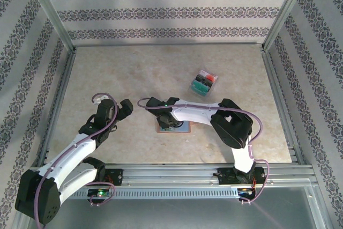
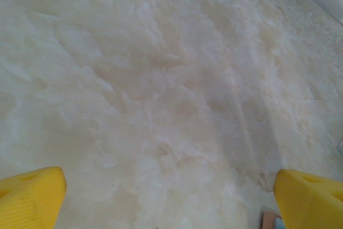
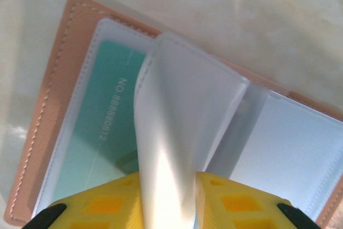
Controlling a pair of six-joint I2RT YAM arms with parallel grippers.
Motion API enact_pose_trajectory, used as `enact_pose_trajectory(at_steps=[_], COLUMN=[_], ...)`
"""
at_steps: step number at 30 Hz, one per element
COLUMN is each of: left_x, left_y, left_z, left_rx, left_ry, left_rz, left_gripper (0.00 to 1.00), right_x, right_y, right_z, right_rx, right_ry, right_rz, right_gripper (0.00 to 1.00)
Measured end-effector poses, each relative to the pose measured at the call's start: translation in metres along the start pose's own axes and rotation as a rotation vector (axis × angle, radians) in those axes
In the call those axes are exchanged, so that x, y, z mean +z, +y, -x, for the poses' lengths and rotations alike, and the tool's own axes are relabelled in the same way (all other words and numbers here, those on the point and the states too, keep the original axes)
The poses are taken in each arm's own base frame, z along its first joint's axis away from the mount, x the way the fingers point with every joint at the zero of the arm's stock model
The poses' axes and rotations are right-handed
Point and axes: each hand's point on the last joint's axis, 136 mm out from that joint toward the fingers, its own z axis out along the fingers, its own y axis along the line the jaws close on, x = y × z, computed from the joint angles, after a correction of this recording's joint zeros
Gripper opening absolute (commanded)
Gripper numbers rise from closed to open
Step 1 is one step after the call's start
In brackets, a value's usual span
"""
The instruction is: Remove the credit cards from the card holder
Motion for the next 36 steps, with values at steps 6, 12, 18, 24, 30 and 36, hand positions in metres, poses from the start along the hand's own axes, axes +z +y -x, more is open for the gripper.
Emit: enact_pose_trajectory(at_steps=[6, 12, 18, 24, 30, 36], left_x=[0.0, -0.001, -0.003, -0.003, -0.004, -0.004], left_y=[0.001, 0.001, -0.002, -0.001, -0.002, -0.006], left_z=[-0.001, 0.0, 0.002, 0.001, 0.003, 0.005], left_rx=[0.006, 0.016, 0.028, 0.035, 0.05, 0.062], left_ry=[0.005, 0.009, 0.005, 0.01, 0.01, 0.014], left_rz=[0.005, 0.009, 0.005, 0.009, 0.007, -0.004], left_gripper=[0.99, 0.99, 0.99, 0.99, 0.99, 0.99], right_x=[-0.009, -0.015, -0.01, -0.011, -0.015, -0.014], right_y=[-0.011, -0.028, -0.048, -0.063, -0.076, -0.088], right_z=[-0.005, -0.008, -0.017, -0.023, -0.023, -0.027], right_rx=[0.011, 0.039, 0.081, 0.113, 0.148, 0.178], right_ry=[-0.017, -0.03, -0.011, -0.009, -0.023, -0.021], right_rz=[-0.023, -0.042, -0.071, -0.076, -0.069, -0.073], right_gripper=[0.33, 0.33, 0.33, 0.33, 0.35, 0.34])
